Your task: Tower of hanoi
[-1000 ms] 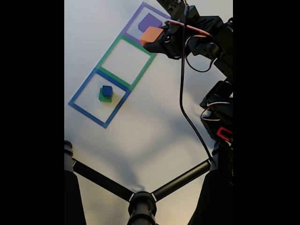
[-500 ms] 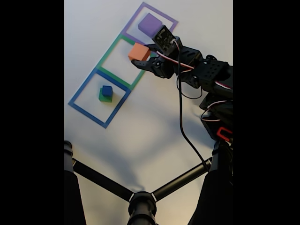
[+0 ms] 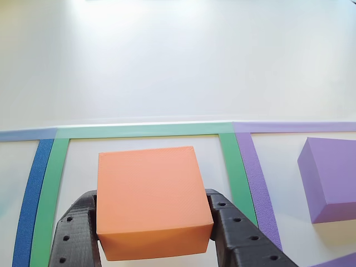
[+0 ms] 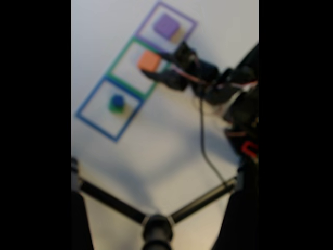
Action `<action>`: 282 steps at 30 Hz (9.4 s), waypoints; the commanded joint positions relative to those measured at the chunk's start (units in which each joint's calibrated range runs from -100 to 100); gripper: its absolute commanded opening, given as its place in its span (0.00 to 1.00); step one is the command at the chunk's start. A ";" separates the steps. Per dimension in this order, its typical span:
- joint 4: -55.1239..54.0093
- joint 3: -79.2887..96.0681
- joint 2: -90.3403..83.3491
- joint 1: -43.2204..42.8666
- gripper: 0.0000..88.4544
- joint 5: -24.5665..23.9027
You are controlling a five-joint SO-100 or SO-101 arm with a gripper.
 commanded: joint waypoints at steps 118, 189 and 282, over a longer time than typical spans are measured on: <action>151.83 -68.62 -61.47 -6.95 0.01 0.38; -5.68 -0.19 -1.78 -20.07 0.40 0.38; -2.68 -16.01 10.88 -28.61 0.05 0.38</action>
